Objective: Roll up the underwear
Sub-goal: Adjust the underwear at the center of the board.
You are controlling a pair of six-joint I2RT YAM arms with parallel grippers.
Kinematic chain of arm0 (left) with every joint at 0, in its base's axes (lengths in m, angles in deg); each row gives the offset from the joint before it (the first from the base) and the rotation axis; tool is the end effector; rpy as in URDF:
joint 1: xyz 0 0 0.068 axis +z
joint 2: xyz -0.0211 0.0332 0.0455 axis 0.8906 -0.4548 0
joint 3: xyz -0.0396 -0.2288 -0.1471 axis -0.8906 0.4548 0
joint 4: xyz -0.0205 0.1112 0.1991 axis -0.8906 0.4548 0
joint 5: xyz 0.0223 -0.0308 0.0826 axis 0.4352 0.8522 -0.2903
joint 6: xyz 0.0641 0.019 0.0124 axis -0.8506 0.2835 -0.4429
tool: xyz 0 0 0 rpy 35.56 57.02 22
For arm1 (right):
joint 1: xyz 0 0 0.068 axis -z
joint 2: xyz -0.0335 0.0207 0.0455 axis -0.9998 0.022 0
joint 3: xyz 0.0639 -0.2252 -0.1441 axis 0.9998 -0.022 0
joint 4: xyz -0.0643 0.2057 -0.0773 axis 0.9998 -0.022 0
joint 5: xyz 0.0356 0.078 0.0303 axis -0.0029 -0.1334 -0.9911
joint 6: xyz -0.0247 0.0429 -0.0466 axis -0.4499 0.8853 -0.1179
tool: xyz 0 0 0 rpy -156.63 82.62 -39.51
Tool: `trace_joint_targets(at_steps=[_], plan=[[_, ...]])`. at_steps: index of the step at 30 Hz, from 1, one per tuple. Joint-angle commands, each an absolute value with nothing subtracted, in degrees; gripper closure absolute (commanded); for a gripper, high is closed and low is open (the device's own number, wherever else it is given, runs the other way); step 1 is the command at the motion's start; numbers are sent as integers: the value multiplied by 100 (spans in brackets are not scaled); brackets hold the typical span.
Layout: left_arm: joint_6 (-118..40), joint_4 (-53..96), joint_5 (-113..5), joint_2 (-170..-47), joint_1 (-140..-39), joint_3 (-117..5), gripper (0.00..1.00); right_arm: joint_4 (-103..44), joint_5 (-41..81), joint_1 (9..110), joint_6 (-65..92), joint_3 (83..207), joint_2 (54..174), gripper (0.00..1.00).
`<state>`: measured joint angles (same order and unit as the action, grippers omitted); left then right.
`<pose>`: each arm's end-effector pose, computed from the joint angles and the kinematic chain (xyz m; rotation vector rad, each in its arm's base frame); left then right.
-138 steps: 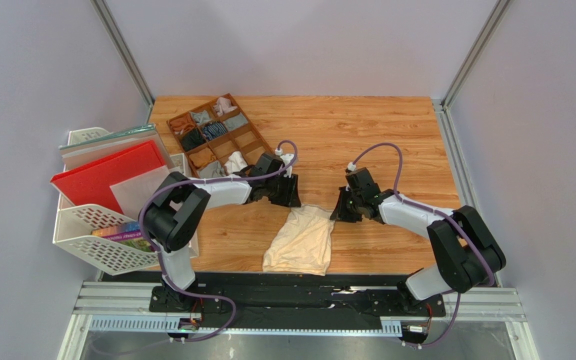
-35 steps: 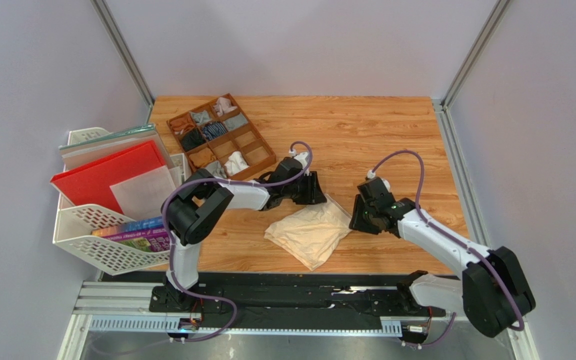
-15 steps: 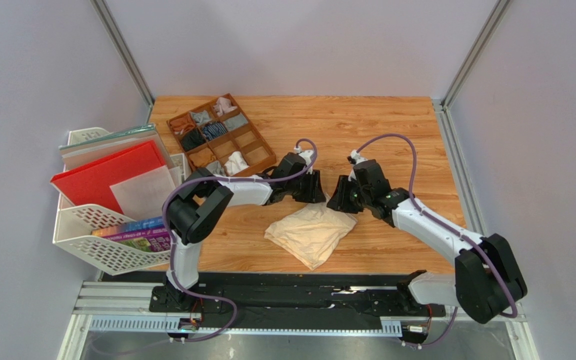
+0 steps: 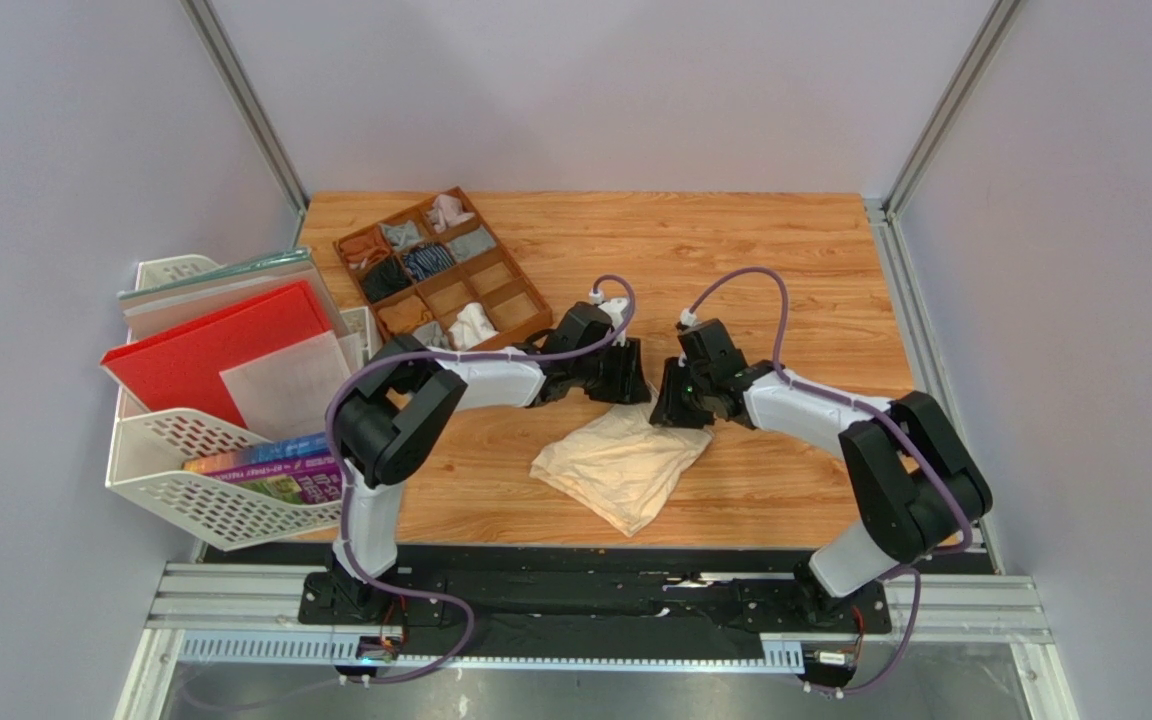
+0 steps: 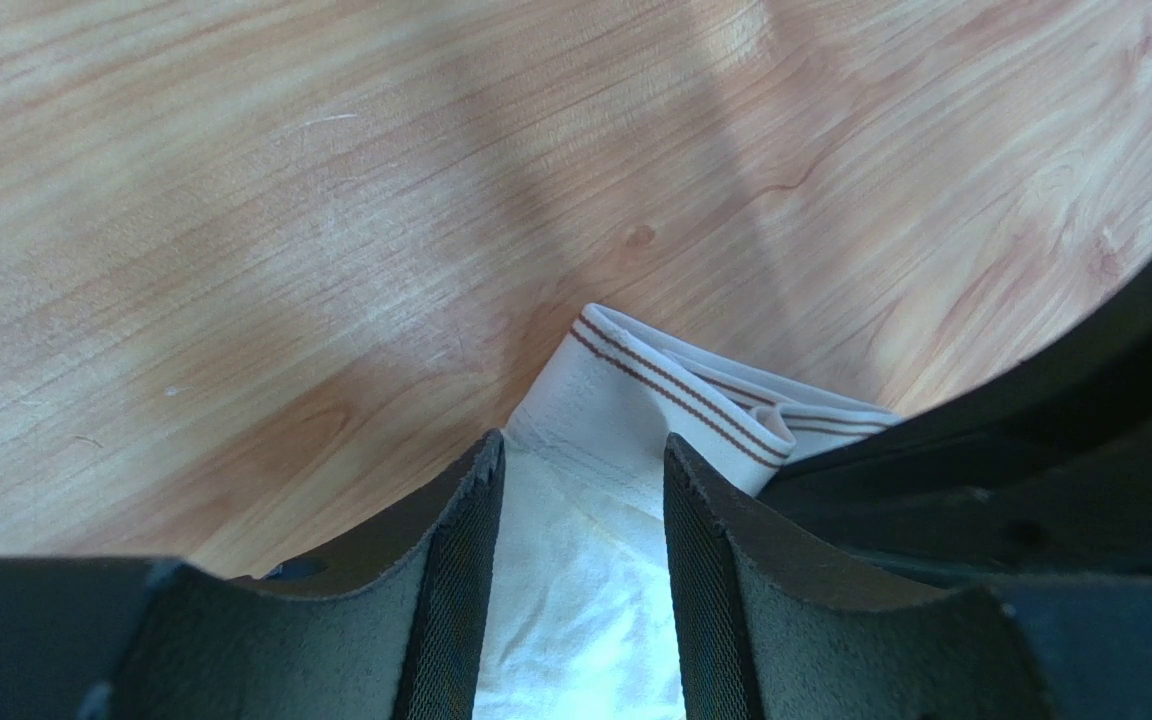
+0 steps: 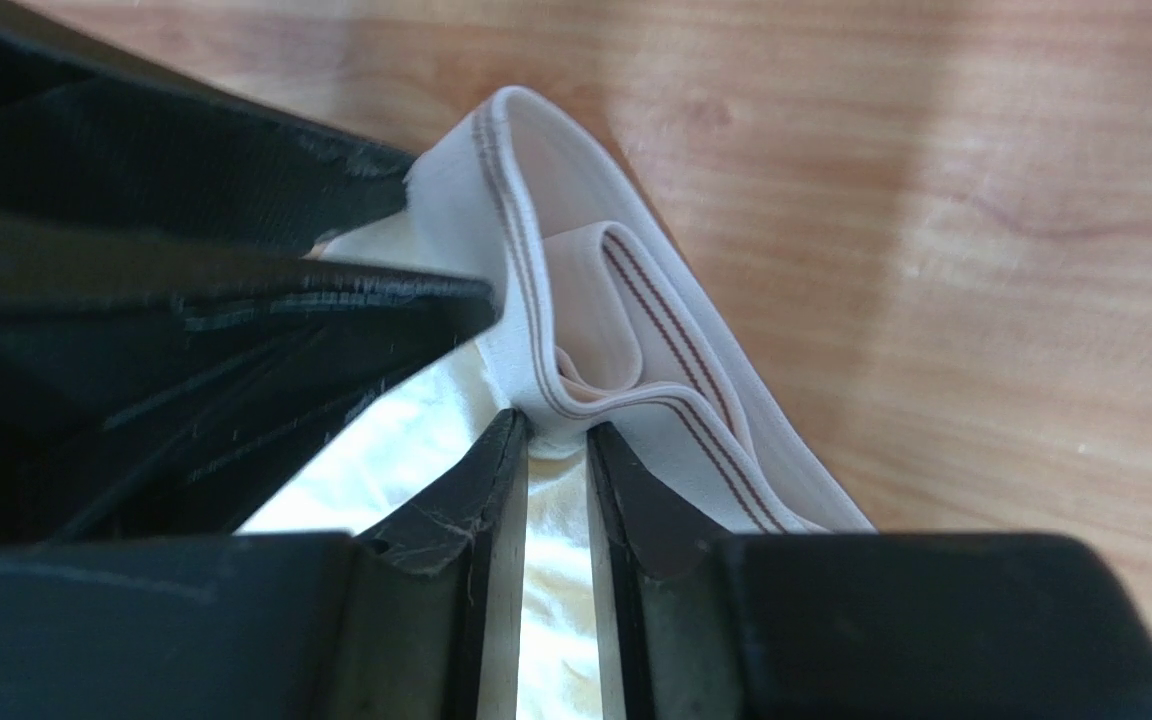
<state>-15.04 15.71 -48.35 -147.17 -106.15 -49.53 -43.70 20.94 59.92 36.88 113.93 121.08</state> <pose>0.2890 -0.2896 0.1600 0.3066 2.4325 -0.9532 0.2351 0.1371 0.1681 -0.0114 2.6768 0.5157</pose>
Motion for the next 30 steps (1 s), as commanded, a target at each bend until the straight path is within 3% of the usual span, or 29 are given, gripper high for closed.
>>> trace_joint_targets(at_steps=[1,5,12,23,30], plan=[[-1843,1744,-4828,-14746,-10575,-5213,49,-4334,2631,5982,3600,11747,12437,79],[-2072,2129,-5204,-14421,-10566,-5475,41,-4563,2781,6000,3662,11800,12613,79],[-2214,3054,-5821,-13551,-10575,-5873,39,-4581,2790,5947,3951,11528,12569,80],[-448,1640,-5023,-12943,-10803,-3739,42,-4423,3536,5456,5155,11018,12060,82],[36,1015,-4890,-13136,-10927,-3165,42,-4545,3801,5191,5604,10886,11884,82]])
